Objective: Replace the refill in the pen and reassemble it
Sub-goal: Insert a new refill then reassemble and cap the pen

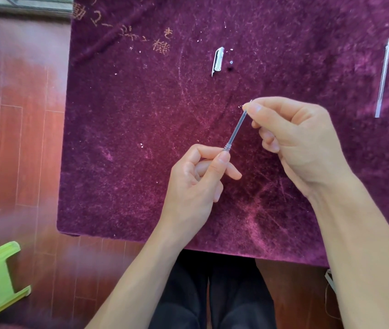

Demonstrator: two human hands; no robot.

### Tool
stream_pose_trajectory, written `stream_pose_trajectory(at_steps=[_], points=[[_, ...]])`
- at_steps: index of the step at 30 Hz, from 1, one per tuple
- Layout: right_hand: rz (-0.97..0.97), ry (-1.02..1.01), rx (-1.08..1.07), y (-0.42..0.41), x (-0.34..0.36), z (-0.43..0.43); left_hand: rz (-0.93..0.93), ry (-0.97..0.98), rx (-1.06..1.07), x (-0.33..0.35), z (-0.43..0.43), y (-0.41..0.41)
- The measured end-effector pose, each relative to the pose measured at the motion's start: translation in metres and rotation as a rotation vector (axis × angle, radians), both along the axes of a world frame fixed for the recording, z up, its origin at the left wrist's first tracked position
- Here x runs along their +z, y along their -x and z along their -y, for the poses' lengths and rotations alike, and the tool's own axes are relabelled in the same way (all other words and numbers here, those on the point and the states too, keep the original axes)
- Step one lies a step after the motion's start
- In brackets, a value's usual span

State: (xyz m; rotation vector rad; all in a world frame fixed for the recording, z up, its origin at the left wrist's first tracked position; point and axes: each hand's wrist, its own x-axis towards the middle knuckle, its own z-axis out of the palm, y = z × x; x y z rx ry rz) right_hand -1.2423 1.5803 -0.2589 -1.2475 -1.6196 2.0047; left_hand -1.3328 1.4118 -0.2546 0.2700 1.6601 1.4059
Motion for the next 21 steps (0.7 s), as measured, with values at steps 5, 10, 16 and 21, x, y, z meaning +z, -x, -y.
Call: stream_pose_trajectory(at_steps=[5,10,16,21], points=[[0.016,-0.019,0.064,0.003,-0.004,0.013,0.006,0.0,0.013,-0.001,0.0,0.004],[0.023,-0.018,0.086,0.007,-0.008,0.023,0.011,0.003,0.033,-0.003,-0.001,0.008],[0.015,-0.024,0.12,0.009,-0.011,0.029,0.027,0.002,0.068,-0.003,-0.004,0.012],[0.027,-0.001,0.12,0.01,-0.01,0.031,0.036,0.003,0.077,-0.003,-0.007,0.014]])
